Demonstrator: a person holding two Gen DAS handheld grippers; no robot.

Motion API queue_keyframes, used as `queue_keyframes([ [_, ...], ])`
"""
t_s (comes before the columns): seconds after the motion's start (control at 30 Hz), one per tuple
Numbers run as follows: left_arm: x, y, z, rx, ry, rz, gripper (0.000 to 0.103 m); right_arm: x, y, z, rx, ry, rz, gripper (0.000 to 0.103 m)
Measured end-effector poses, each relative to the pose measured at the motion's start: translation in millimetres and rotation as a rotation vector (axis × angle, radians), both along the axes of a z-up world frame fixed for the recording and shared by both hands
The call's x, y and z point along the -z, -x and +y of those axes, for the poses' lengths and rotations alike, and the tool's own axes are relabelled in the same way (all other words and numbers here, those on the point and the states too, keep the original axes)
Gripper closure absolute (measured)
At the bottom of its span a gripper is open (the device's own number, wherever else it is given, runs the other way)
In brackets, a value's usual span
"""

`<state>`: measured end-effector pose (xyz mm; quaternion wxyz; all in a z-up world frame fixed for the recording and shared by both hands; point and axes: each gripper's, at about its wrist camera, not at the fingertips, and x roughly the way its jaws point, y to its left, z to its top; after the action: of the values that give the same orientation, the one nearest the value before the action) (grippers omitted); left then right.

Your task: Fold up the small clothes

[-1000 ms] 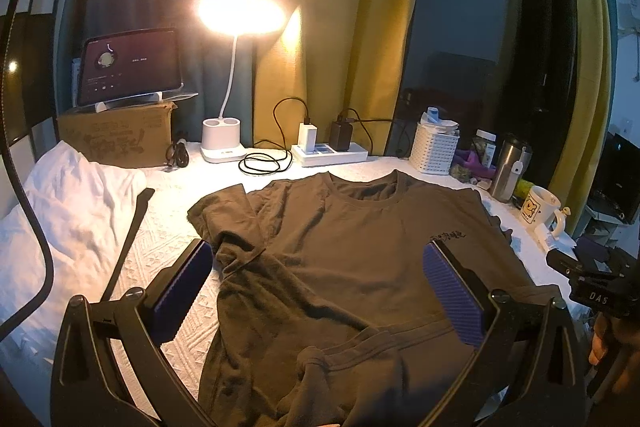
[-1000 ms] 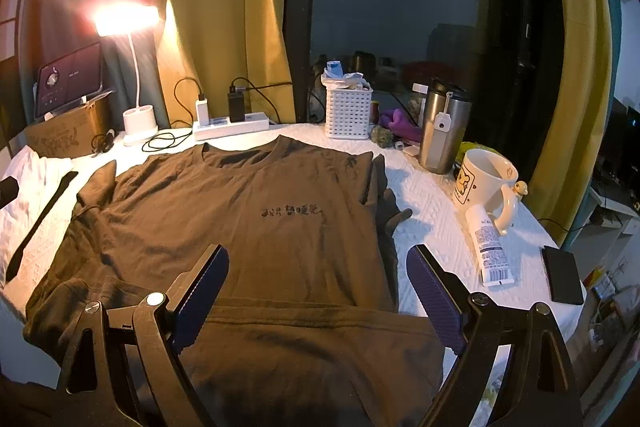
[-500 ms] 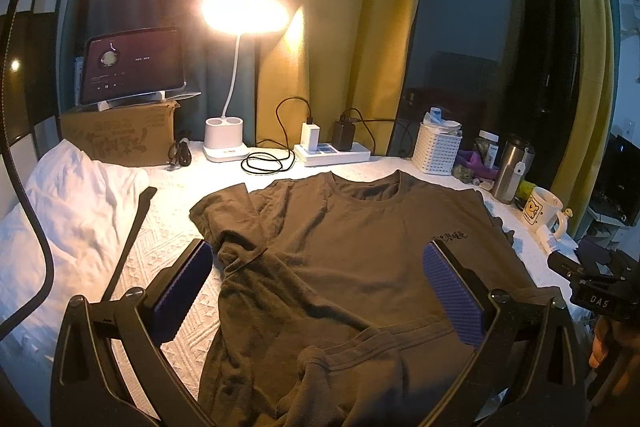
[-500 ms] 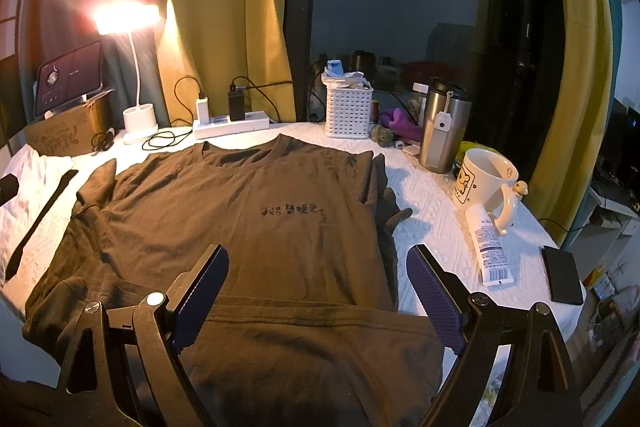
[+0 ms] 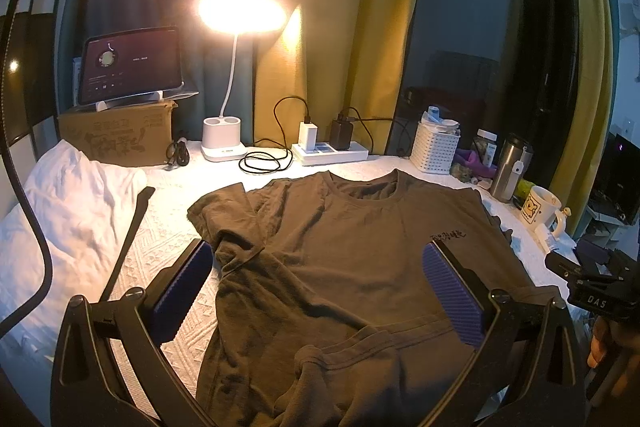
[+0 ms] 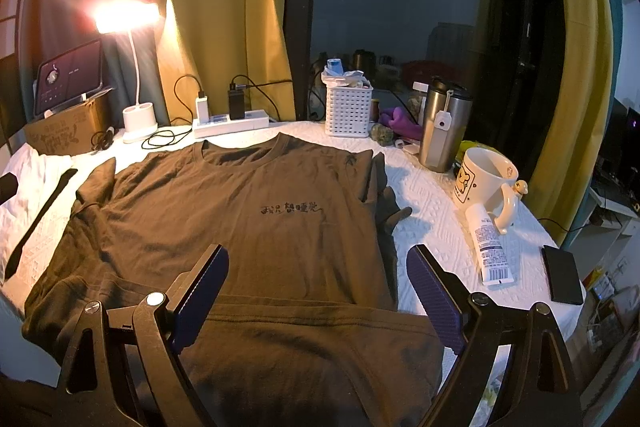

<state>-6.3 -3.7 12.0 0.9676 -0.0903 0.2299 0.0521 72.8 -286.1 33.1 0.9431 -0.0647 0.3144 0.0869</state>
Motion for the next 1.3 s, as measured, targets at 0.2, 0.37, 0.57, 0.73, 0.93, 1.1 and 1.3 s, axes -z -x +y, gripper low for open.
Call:
queue_keyframes([
  [0.2, -0.1, -0.1, 0.5, 0.001, 0.001, 0.0, 0.0, 0.2, -0.4, -0.6, -0.001, 0.0, 0.001, 0.012],
  [0.37, 0.0, 0.0, 0.2, 0.0, 0.0, 0.0, 0.0, 0.5, -0.1, -0.7, 0.0, 0.001, 0.001, 0.012],
  [0.57, 0.1, 0.2, 0.2, 0.002, 0.002, 0.0, 0.0, 0.9, -0.8, -0.3, 0.0, 0.002, 0.002, 0.012],
  [0.73, -0.2, -0.1, -0.5, 0.001, 0.002, 0.0, 0.0, 3.9, 0.8, -2.2, -0.002, 0.002, 0.004, 0.012],
  [0.93, -0.6, -2.8, -2.9, 0.004, -0.001, 0.007, 0.0, 5.9, 1.9, -2.1, 0.001, 0.001, 0.008, 0.012],
  [1.1, -0.5, -16.4, -7.4, 0.008, -0.002, 0.026, 0.0, 11.5, -2.4, -6.6, 0.007, 0.001, 0.03, 0.012],
  [1.3, 5.0, -37.4, -11.0, 0.02, -0.002, 0.064, 0.0, 20.1, -27.2, -12.4, 0.027, 0.006, 0.073, 0.012],
])
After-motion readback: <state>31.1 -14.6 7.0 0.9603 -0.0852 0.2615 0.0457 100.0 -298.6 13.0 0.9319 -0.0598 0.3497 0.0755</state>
